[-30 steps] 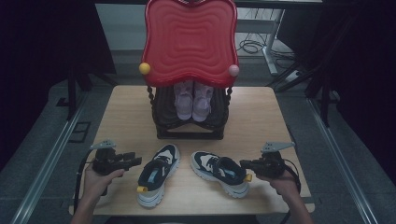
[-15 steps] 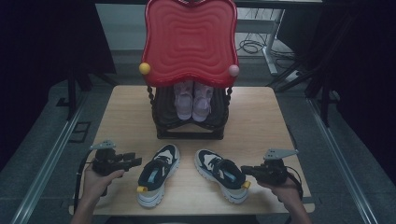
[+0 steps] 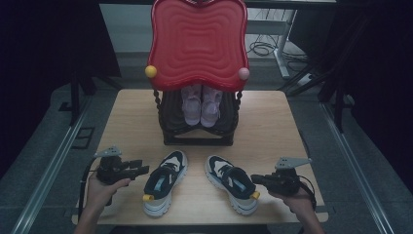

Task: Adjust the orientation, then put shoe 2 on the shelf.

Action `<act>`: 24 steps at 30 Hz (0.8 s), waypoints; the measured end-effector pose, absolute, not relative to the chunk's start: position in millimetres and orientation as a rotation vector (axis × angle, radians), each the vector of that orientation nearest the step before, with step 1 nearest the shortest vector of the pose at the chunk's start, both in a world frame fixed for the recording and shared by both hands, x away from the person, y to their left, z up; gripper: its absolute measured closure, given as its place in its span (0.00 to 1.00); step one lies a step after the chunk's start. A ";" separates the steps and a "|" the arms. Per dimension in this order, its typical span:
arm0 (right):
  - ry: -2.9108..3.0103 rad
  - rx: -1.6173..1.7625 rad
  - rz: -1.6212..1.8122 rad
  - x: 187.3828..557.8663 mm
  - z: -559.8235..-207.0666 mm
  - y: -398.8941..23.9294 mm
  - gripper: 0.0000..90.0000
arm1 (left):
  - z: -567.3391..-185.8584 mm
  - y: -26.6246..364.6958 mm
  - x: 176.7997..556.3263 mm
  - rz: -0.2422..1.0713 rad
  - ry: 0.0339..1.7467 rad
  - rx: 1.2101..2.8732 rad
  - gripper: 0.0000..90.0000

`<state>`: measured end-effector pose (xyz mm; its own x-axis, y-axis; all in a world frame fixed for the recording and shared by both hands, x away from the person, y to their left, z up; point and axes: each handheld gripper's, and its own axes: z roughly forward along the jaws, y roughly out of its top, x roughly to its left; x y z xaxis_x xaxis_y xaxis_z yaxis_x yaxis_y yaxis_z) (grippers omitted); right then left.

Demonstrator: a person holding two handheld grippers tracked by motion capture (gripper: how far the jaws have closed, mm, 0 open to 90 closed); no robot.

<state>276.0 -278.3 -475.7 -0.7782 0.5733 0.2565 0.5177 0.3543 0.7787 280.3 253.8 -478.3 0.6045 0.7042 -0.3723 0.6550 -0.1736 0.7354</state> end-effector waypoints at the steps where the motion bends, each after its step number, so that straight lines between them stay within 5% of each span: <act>1: 2.534 1.023 1.422 276.9 -475.3 -278.3 1.00 | -477.2 253.4 279.7 0.066 1.085 1.882 0.56; 9: 2.503 1.020 1.438 285.8 -466.4 -278.6 0.97 | -465.1 245.5 275.1 0.073 1.033 1.906 0.55; 24: 2.547 0.967 1.416 295.7 -454.3 -263.4 0.63 | -455.3 221.0 269.5 0.046 1.009 2.064 0.50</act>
<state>295.7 -263.4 -454.3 -0.7991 0.5550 0.2310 0.4892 0.3771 0.7864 269.5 221.0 -455.3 0.6781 0.6718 -0.2982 0.6418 -0.3434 0.6857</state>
